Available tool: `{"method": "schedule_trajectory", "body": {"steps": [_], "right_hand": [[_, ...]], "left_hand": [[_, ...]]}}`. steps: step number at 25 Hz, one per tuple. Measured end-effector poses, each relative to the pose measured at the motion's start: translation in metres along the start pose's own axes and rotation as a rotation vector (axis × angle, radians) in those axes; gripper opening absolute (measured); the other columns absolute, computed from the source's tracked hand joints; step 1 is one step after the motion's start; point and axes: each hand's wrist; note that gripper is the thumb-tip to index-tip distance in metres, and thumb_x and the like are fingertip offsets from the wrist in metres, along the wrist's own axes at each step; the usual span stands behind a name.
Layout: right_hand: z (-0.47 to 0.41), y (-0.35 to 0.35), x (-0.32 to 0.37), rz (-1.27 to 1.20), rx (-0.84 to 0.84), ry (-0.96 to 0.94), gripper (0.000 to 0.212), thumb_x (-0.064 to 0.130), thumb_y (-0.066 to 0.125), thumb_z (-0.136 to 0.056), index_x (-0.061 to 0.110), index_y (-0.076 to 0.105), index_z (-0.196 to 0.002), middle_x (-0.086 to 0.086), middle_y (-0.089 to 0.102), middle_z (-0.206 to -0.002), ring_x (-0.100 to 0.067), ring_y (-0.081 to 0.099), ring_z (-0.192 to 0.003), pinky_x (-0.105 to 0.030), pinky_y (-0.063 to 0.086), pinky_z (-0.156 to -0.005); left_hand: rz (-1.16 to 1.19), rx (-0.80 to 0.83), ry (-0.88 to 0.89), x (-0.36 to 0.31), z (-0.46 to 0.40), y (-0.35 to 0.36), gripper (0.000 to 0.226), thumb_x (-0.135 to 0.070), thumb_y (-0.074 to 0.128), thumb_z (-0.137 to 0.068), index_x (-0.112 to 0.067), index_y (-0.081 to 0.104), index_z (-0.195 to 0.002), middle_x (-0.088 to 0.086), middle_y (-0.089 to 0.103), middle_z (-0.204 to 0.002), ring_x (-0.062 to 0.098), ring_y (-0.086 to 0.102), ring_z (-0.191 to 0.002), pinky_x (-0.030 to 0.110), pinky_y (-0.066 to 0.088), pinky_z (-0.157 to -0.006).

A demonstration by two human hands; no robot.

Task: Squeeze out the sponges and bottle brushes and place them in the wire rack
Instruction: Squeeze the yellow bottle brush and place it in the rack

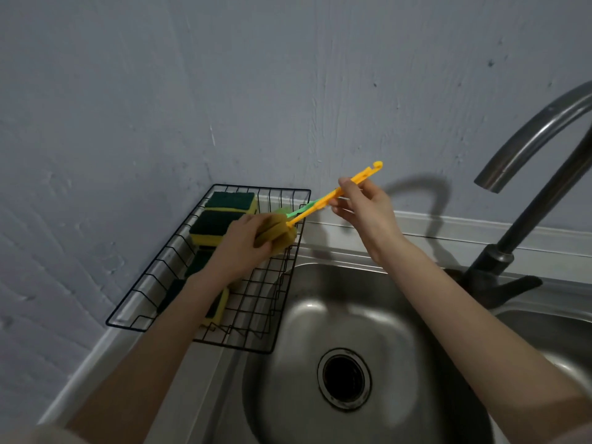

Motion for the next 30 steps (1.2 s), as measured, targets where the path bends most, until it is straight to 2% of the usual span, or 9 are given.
{"method": "schedule_trajectory", "body": {"steps": [4, 11, 14, 18, 22, 25, 28, 30], "right_hand": [[-0.018, 0.0, -0.019, -0.021, -0.049, 0.066, 0.024, 0.02, 0.045, -0.094, 0.013, 0.054, -0.074, -0.004, 0.058, -0.07, -0.013, 0.061, -0.064, -0.019, 0.054, -0.066], [-0.038, 0.0, -0.051, 0.008, -0.061, 0.145, 0.025, 0.015, 0.041, -0.095, 0.015, 0.053, -0.074, -0.005, 0.06, -0.072, -0.015, 0.062, -0.069, -0.027, 0.053, -0.081], [-0.041, 0.002, -0.063, 0.045, -0.059, 0.158, 0.022, 0.014, 0.042, -0.095, 0.013, 0.052, -0.075, -0.006, 0.06, -0.07, -0.016, 0.062, -0.069, -0.026, 0.053, -0.078], [-0.04, 0.006, -0.074, 0.111, -0.027, 0.16, 0.015, 0.015, 0.04, -0.096, 0.008, 0.051, -0.088, -0.004, 0.061, -0.072, -0.014, 0.063, -0.067, -0.025, 0.052, -0.072], [-0.04, 0.007, -0.07, 0.081, -0.014, 0.186, 0.02, 0.014, 0.041, -0.095, 0.016, 0.048, -0.077, -0.004, 0.059, -0.075, -0.014, 0.062, -0.069, -0.024, 0.051, -0.073], [-0.036, 0.003, -0.07, 0.148, -0.004, 0.232, 0.008, 0.016, 0.047, -0.093, 0.01, 0.053, -0.094, -0.008, 0.059, -0.089, -0.021, 0.062, -0.082, -0.026, 0.052, -0.078], [-0.028, -0.006, -0.07, 0.232, -0.014, 0.273, 0.031, 0.014, 0.049, -0.091, 0.004, 0.049, -0.12, -0.007, 0.059, -0.093, -0.022, 0.06, -0.091, -0.032, 0.05, -0.086], [-0.019, -0.013, -0.066, 0.3, 0.001, 0.272, 0.036, 0.014, 0.05, -0.09, 0.005, 0.047, -0.125, -0.003, 0.059, -0.09, -0.021, 0.06, -0.092, -0.032, 0.048, -0.088]], "left_hand": [[-0.009, 0.08, -0.079, 0.014, -0.023, 0.012, 0.053, -0.013, 0.054, -0.084, -0.013, 0.037, -0.134, 0.016, 0.045, -0.133, 0.03, 0.045, -0.12, 0.038, 0.037, -0.102], [0.018, 0.152, -0.128, 0.031, -0.048, 0.043, 0.054, -0.012, 0.05, -0.087, -0.007, 0.031, -0.137, 0.017, 0.043, -0.139, 0.029, 0.043, -0.126, 0.039, 0.035, -0.106], [0.029, 0.161, -0.143, 0.037, -0.048, 0.054, 0.052, -0.011, 0.048, -0.088, -0.004, 0.031, -0.136, 0.019, 0.042, -0.139, 0.031, 0.041, -0.127, 0.037, 0.034, -0.105], [0.06, 0.135, -0.169, 0.044, -0.045, 0.059, 0.05, -0.008, 0.047, -0.088, -0.004, 0.032, -0.135, 0.019, 0.043, -0.138, 0.031, 0.043, -0.125, 0.037, 0.035, -0.104], [0.034, 0.142, -0.173, 0.043, -0.045, 0.055, 0.051, -0.009, 0.048, -0.088, -0.004, 0.031, -0.136, 0.019, 0.043, -0.138, 0.031, 0.042, -0.126, 0.037, 0.034, -0.105], [0.016, 0.17, -0.178, 0.039, -0.043, 0.052, 0.058, -0.011, 0.05, -0.087, -0.005, 0.025, -0.139, 0.019, 0.037, -0.142, 0.03, 0.038, -0.13, 0.038, 0.031, -0.108], [0.006, 0.178, -0.173, 0.03, -0.036, 0.045, 0.064, -0.011, 0.051, -0.086, -0.008, 0.018, -0.141, 0.018, 0.034, -0.145, 0.029, 0.037, -0.131, 0.037, 0.033, -0.107], [0.026, 0.164, -0.156, 0.02, -0.03, 0.037, 0.061, -0.011, 0.049, -0.087, -0.008, 0.02, -0.141, 0.018, 0.037, -0.143, 0.029, 0.042, -0.127, 0.037, 0.036, -0.104]]}}
Point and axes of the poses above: each hand's wrist, its own z-axis away from the middle knuckle, its own y-axis out of the palm, x = y × z
